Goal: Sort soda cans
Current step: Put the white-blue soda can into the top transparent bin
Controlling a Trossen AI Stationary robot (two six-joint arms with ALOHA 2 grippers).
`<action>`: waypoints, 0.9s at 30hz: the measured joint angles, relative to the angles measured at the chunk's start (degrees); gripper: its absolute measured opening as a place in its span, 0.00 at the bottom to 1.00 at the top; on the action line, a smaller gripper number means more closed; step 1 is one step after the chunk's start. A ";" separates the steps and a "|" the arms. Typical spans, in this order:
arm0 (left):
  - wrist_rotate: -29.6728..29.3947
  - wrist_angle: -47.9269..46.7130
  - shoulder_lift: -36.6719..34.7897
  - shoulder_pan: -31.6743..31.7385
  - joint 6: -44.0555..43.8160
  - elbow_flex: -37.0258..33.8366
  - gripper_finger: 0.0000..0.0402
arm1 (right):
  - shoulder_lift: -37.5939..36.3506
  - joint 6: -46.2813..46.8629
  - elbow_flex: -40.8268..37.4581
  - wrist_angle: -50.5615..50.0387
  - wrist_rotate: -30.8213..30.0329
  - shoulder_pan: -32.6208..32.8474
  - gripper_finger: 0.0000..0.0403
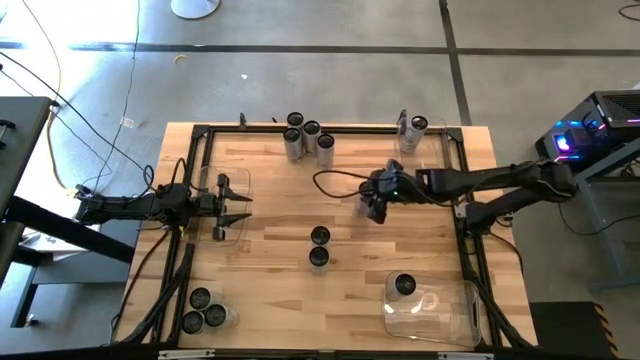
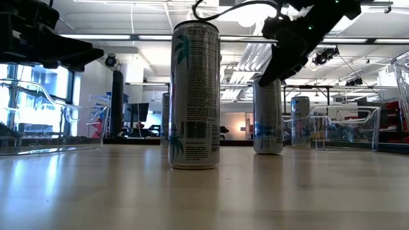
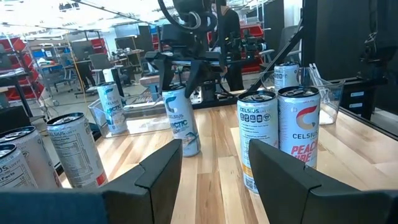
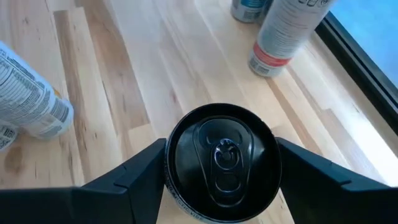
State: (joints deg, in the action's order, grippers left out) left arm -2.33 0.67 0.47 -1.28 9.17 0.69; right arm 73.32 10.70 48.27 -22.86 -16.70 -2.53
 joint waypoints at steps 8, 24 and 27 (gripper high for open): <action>-0.02 0.02 0.00 -0.01 0.00 -0.01 0.45 | 0.59 -3.09 -1.31 1.22 2.21 0.03 0.69; 0.00 0.02 0.00 -0.01 0.00 -0.02 0.45 | 1.56 4.47 8.72 -10.41 0.73 0.84 0.78; -0.02 0.01 0.00 -0.02 0.00 0.00 0.45 | 2.82 5.91 8.59 -13.23 0.64 1.25 0.79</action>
State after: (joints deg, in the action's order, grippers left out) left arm -2.35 0.68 0.47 -1.30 9.17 0.69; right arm 76.15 16.61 56.86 -36.09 -16.06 -1.28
